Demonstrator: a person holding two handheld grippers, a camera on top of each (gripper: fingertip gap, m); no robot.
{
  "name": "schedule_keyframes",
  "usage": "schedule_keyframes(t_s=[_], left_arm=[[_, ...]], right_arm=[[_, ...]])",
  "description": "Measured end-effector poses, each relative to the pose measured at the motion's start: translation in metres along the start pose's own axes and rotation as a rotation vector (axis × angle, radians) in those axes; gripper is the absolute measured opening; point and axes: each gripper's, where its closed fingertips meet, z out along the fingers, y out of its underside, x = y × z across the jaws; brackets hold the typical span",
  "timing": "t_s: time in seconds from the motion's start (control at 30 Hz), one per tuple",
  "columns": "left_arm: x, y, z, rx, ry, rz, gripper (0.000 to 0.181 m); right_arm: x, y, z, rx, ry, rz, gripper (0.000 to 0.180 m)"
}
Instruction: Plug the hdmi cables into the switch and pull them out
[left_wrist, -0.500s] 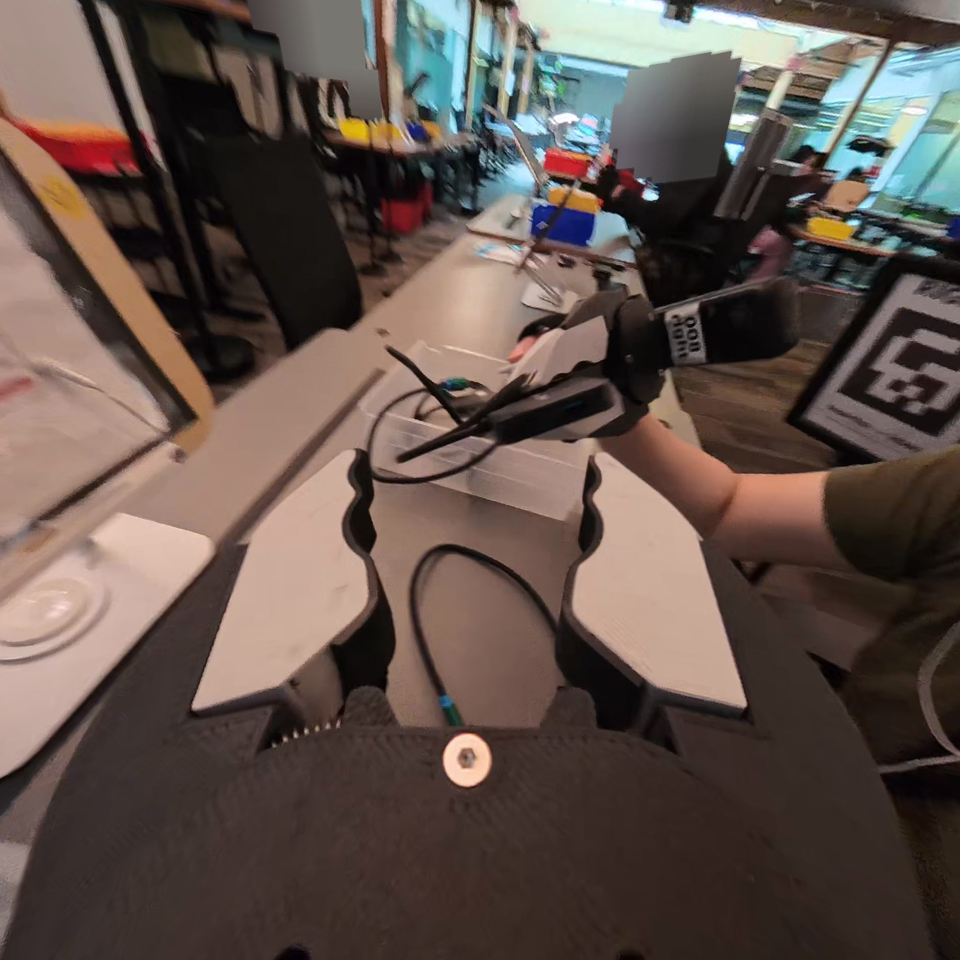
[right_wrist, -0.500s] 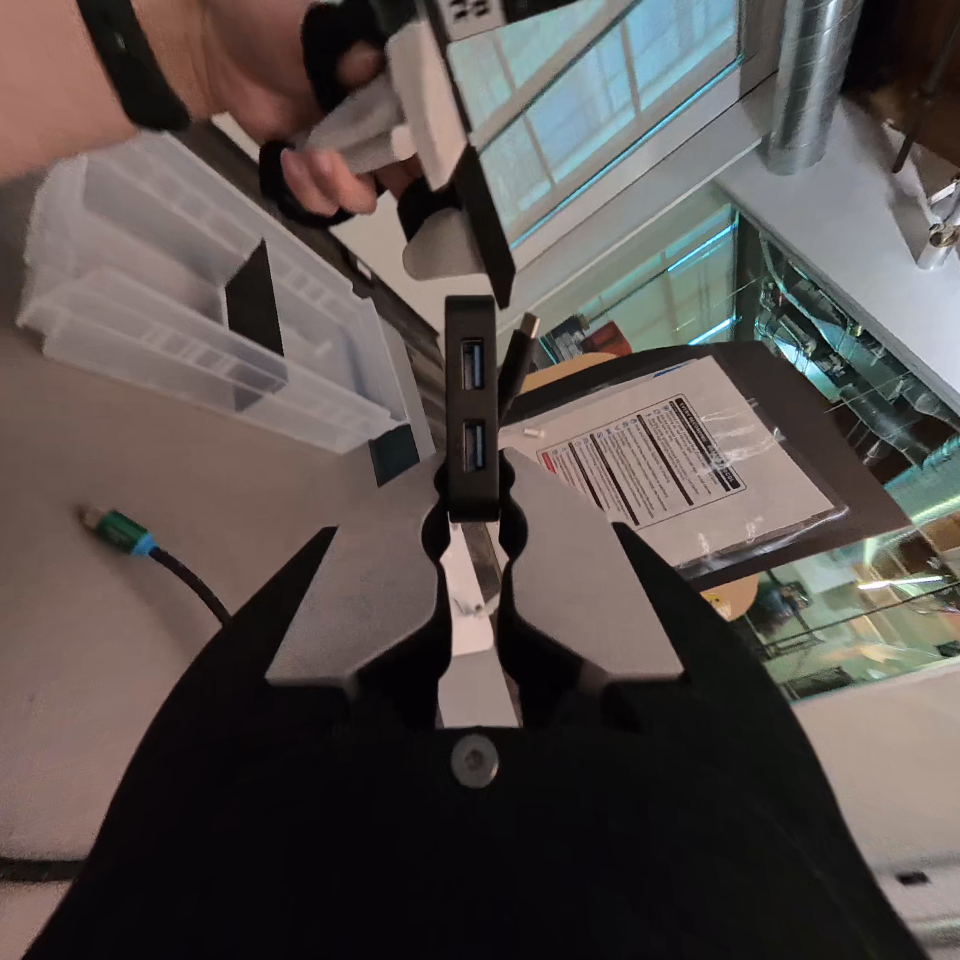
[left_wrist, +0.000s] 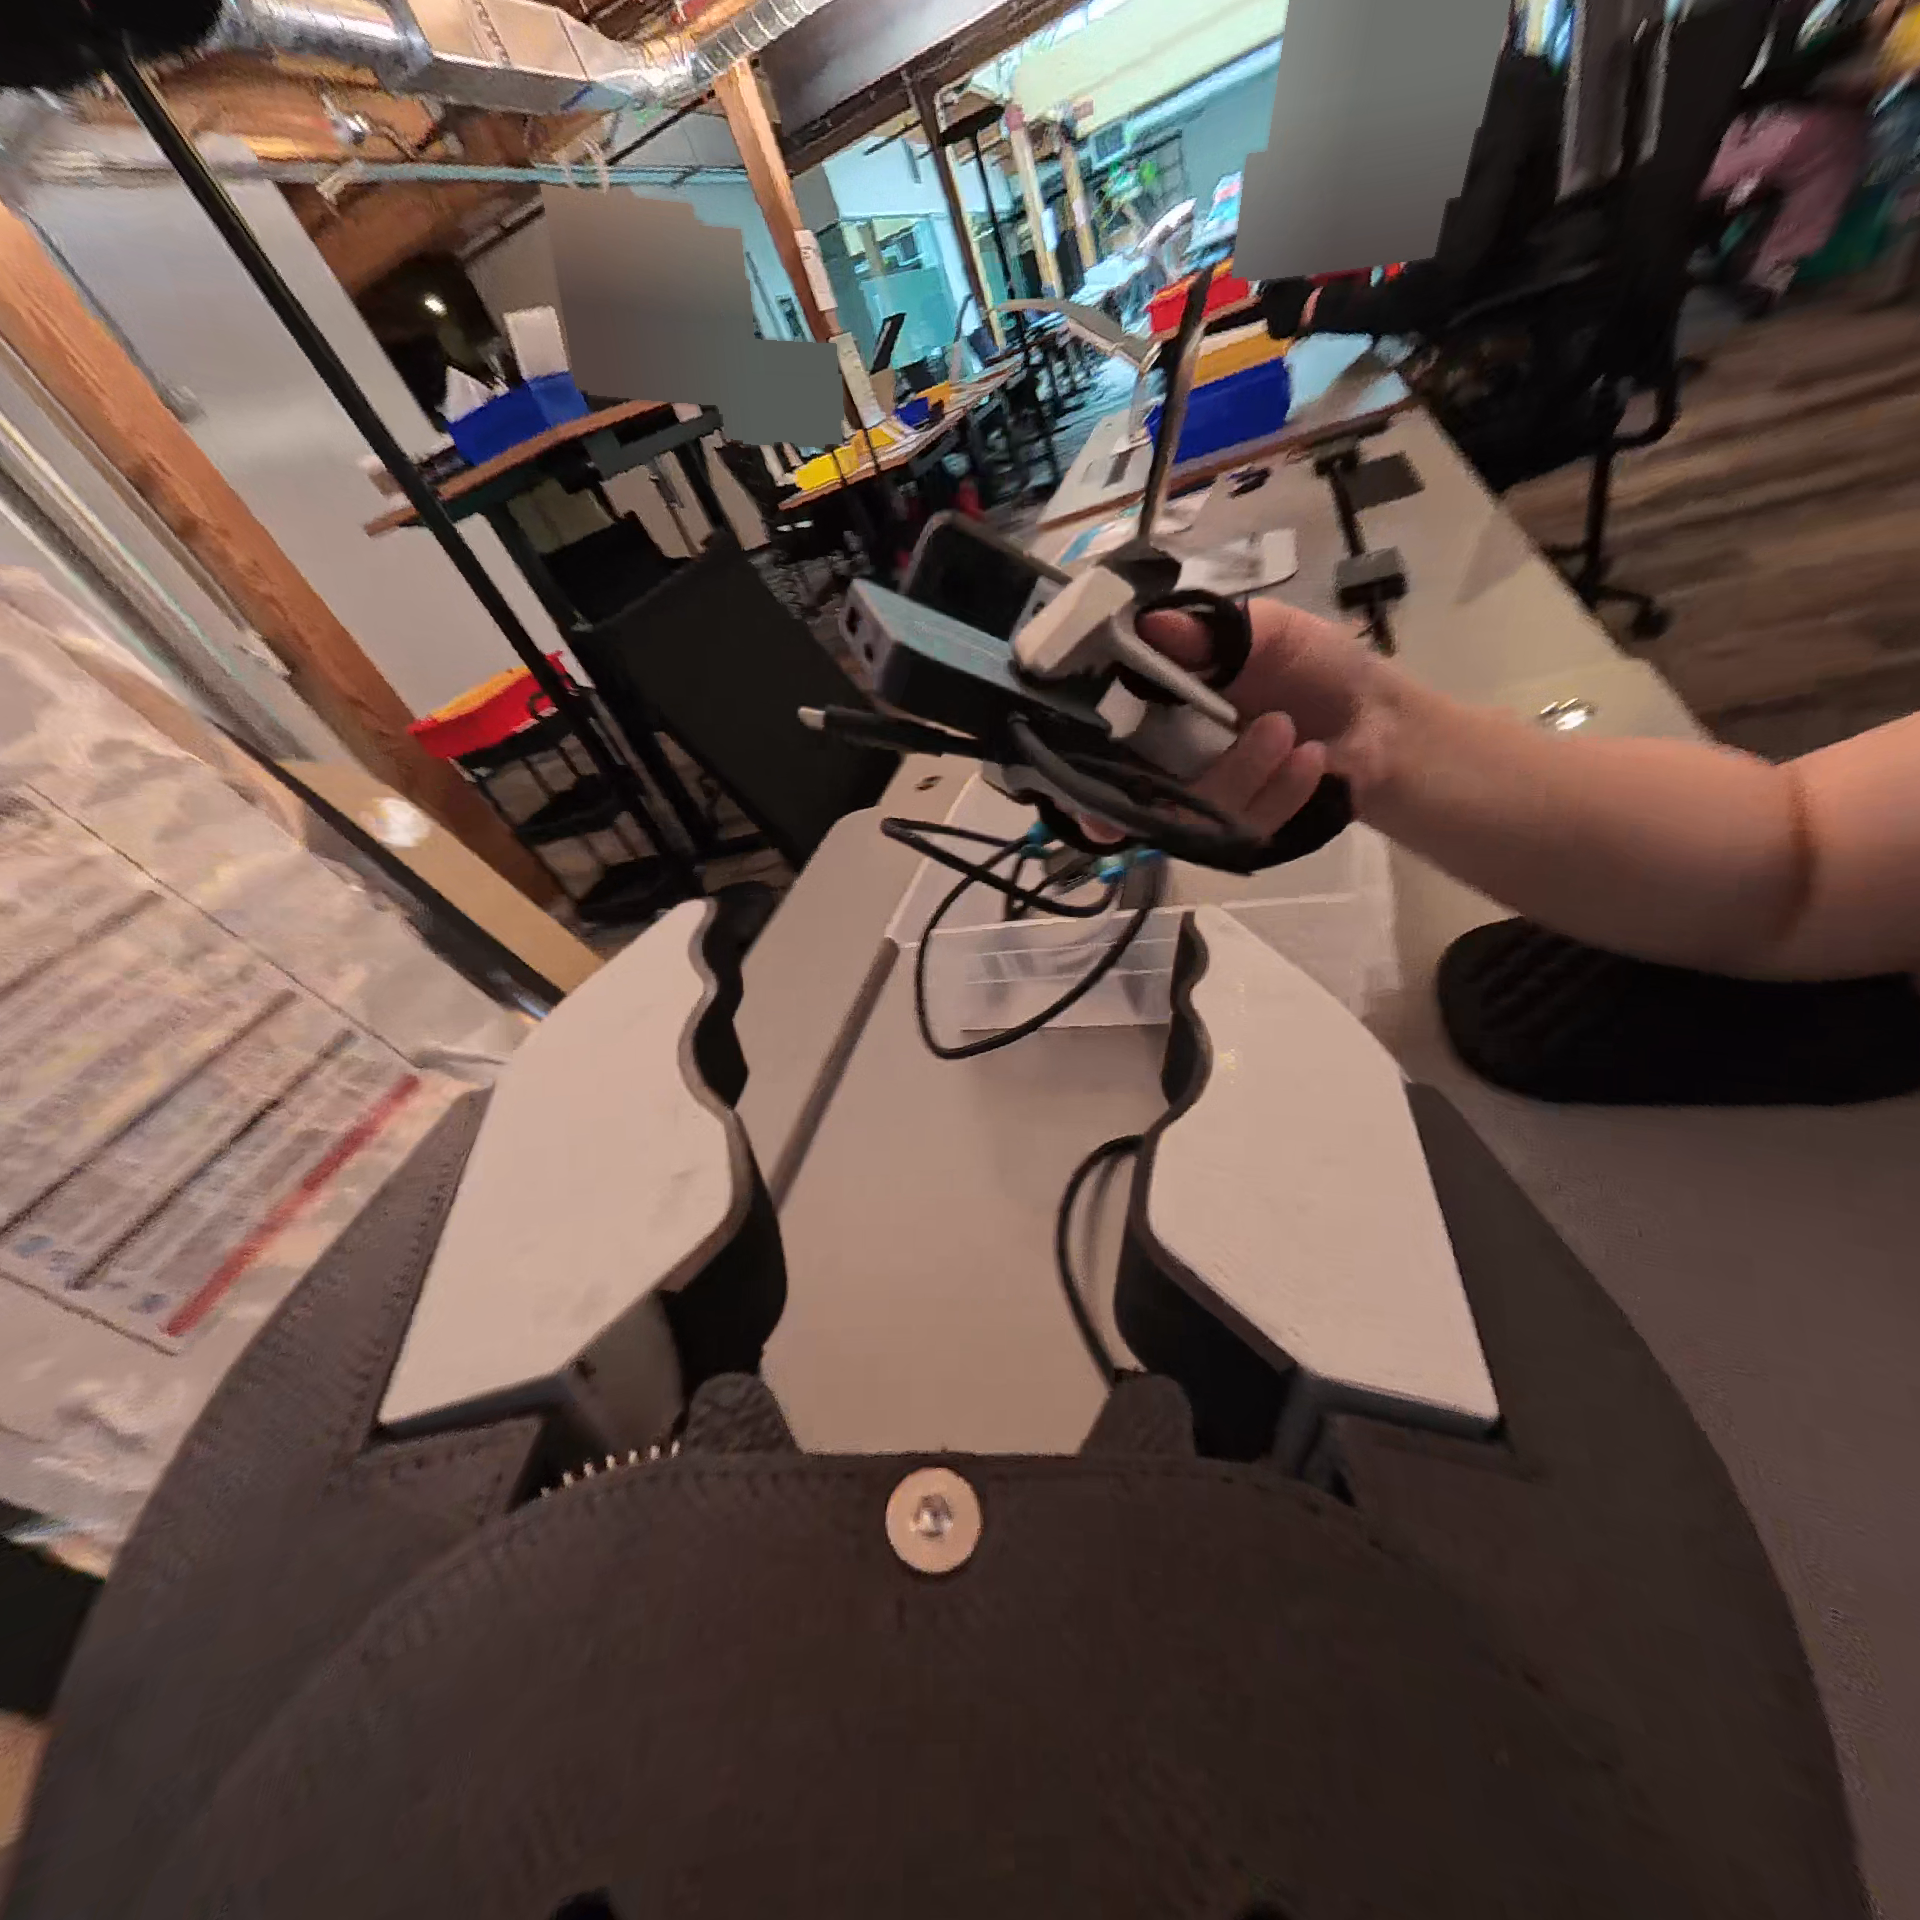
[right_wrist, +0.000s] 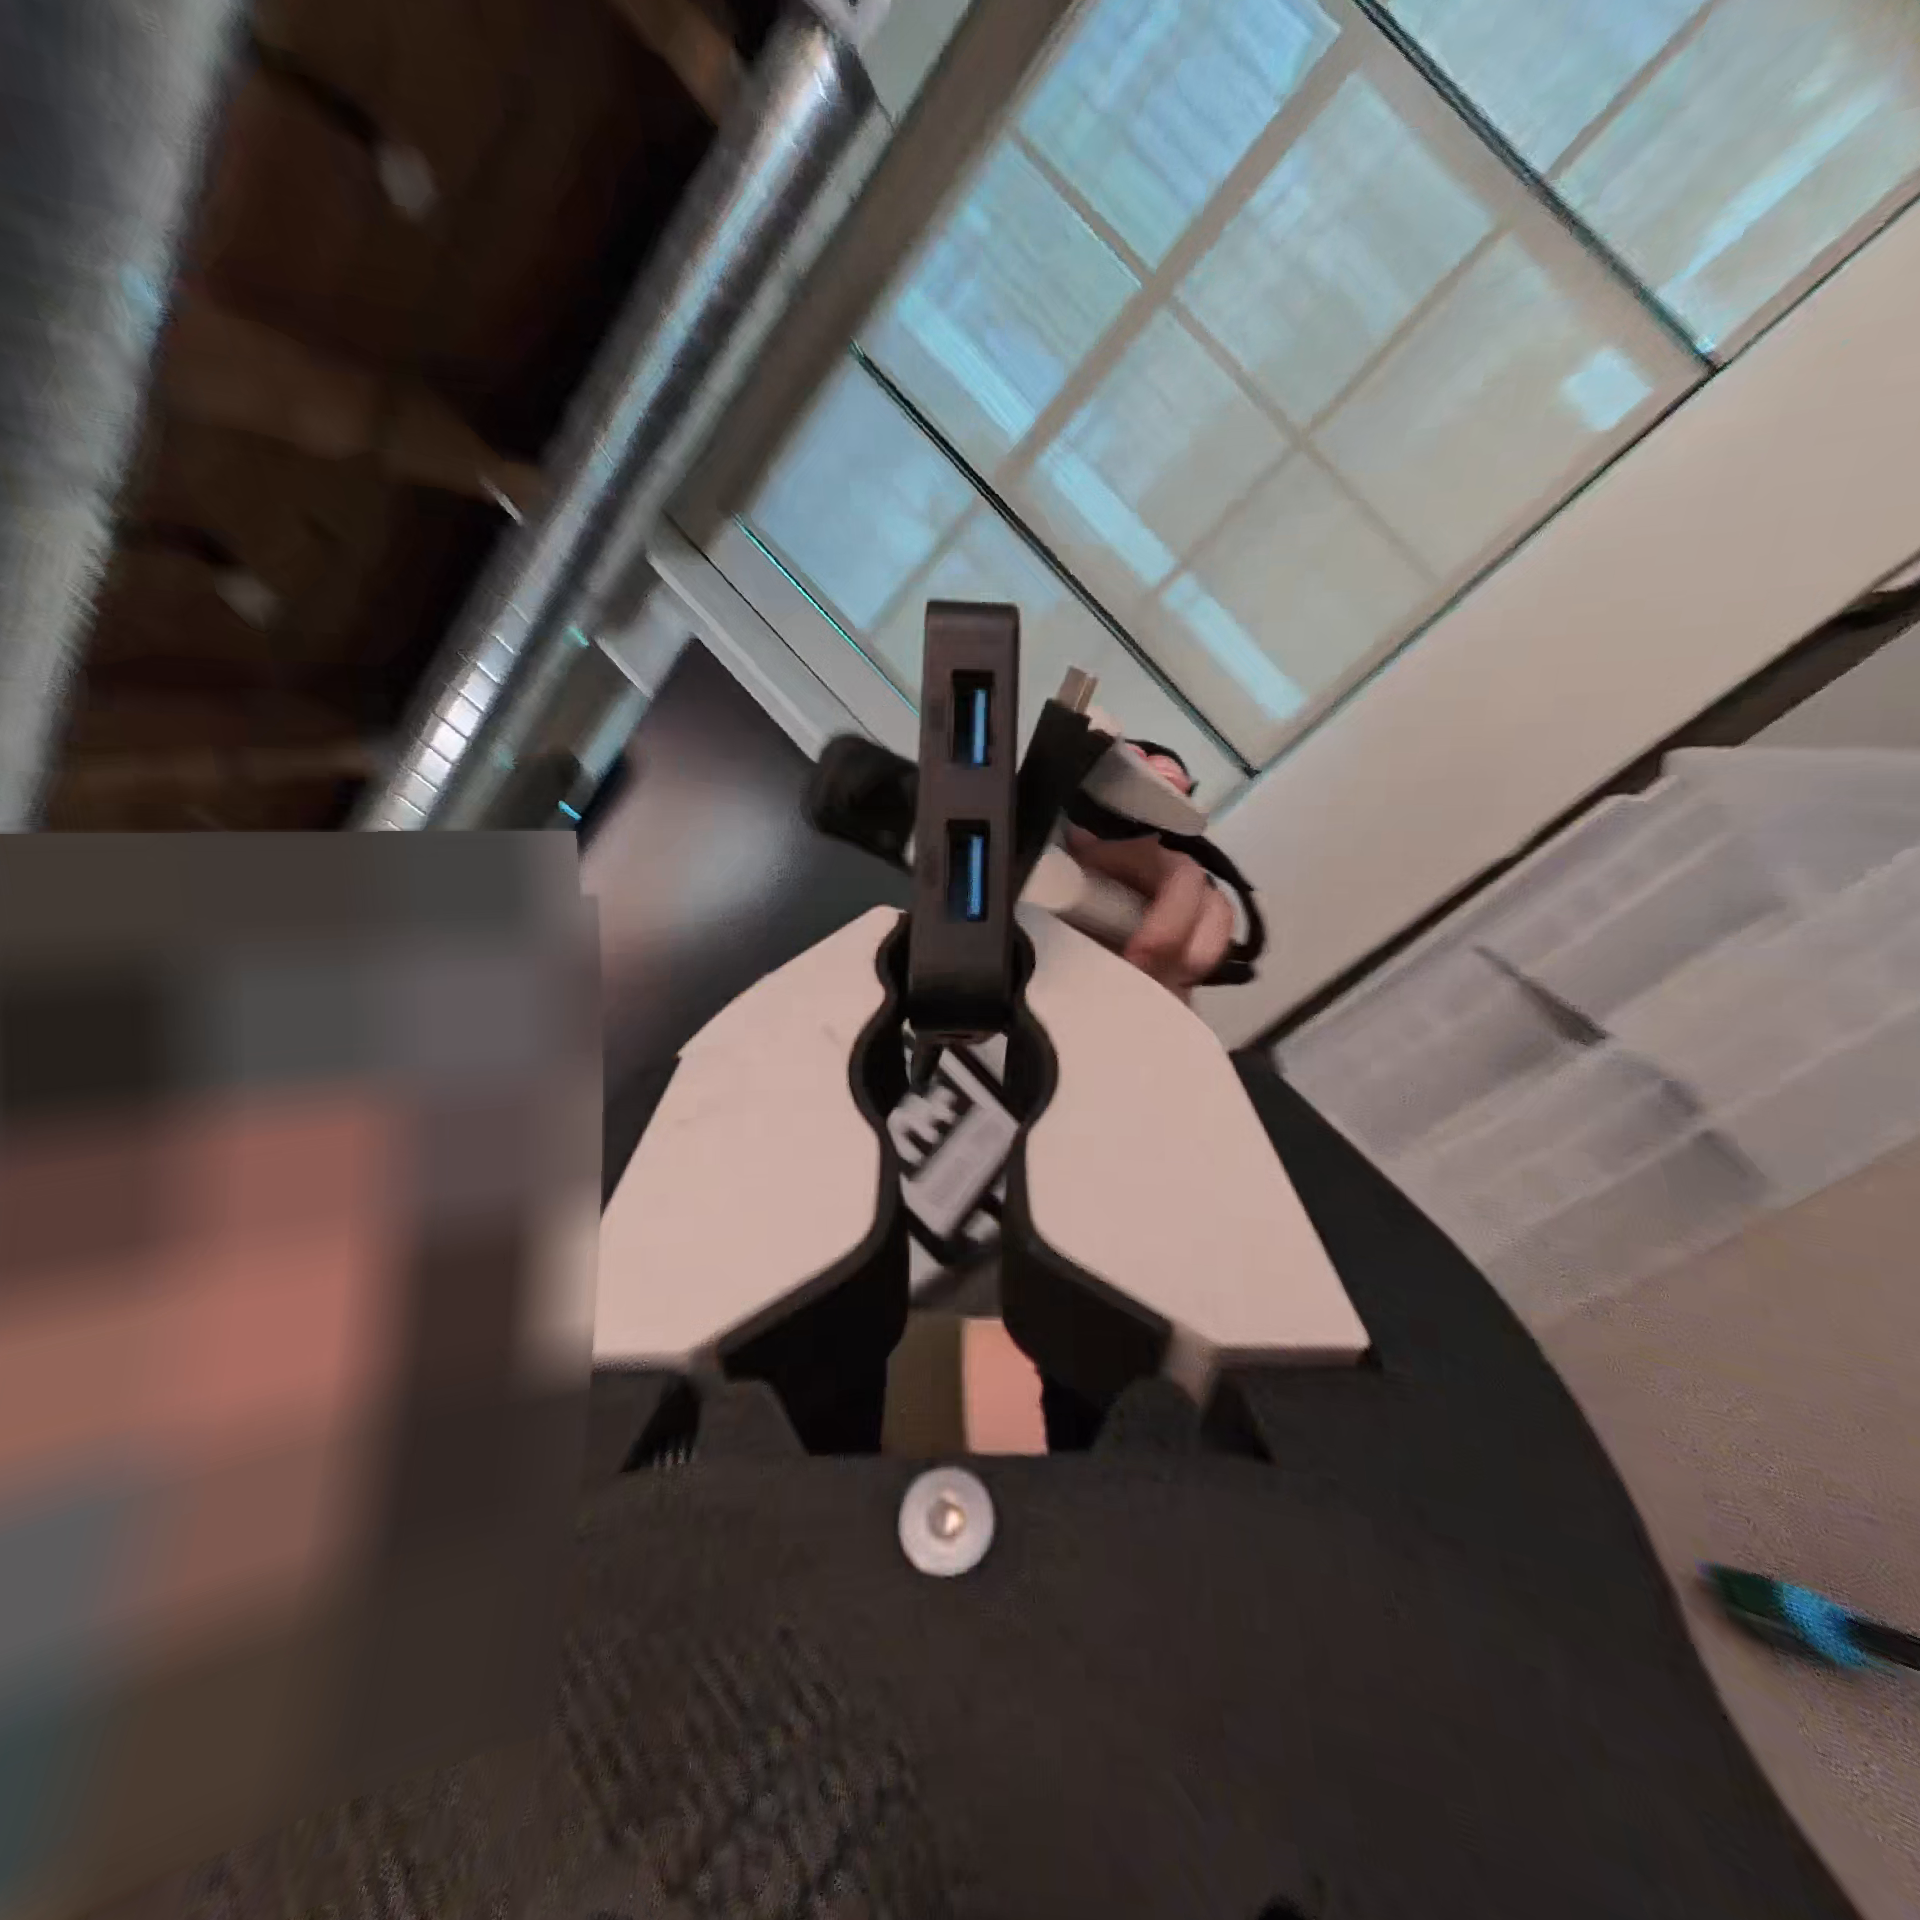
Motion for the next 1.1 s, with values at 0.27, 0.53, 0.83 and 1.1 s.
schedule_keyframes(t_s=[0.27, 0.53, 0.83, 1.1], left_arm=[[0.001, 0.006, 0.029, -0.038, -0.117, 0.214, 0.091], [-0.011, 0.006, 0.045, 0.028, -0.157, 0.117, 0.099], [-0.006, 0.006, 0.061, 0.06, -0.151, 0.079, 0.084], [-0.008, 0.001, 0.06, 0.133, -0.021, -0.186, 0.069]], right_arm=[[0.007, -0.005, 0.004, 0.191, -0.191, 0.432, 0.014], [0.016, 0.003, 0.012, 0.235, -0.16, 0.498, 0.014], [0.02, 0.014, 0.021, 0.205, -0.124, 0.515, 0.014], [0.015, 0.015, 0.023, 0.188, -0.087, 0.404, 0.021]])
